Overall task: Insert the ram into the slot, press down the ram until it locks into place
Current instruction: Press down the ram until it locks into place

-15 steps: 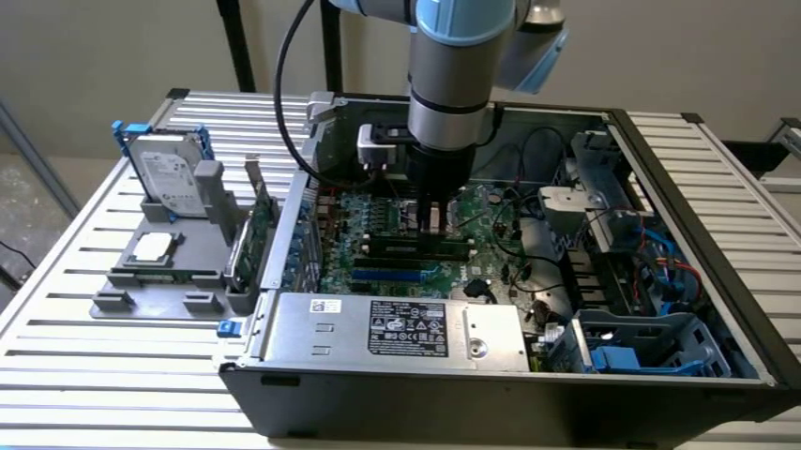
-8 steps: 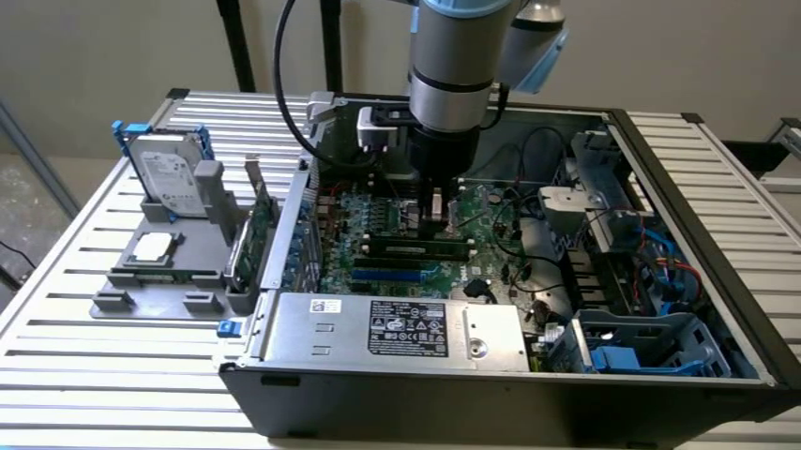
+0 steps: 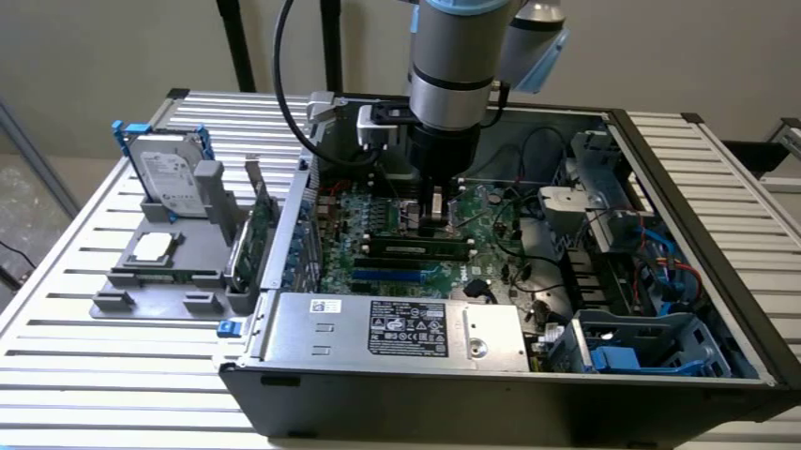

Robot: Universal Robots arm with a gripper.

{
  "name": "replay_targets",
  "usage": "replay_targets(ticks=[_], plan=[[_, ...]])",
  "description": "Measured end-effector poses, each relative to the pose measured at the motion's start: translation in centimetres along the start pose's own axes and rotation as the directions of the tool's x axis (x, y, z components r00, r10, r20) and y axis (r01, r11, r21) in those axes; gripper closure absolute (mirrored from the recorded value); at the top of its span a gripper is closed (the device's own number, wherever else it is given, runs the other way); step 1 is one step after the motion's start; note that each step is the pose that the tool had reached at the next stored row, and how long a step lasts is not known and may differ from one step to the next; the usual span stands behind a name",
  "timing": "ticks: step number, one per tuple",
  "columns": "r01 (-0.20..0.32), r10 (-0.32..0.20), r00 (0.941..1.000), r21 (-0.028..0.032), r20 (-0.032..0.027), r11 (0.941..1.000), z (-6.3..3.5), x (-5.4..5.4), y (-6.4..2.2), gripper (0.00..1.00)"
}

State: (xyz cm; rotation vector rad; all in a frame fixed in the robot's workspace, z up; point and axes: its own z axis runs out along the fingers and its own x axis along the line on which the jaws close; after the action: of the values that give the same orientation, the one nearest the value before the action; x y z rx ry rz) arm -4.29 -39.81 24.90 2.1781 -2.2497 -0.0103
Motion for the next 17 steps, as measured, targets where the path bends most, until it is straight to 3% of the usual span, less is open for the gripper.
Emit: replay_targets(ticks=[17], plan=[[0.000,0.000,1.0000,0.0000,0.0000,1.0000,0.06,0.00,0.04,0.89]])
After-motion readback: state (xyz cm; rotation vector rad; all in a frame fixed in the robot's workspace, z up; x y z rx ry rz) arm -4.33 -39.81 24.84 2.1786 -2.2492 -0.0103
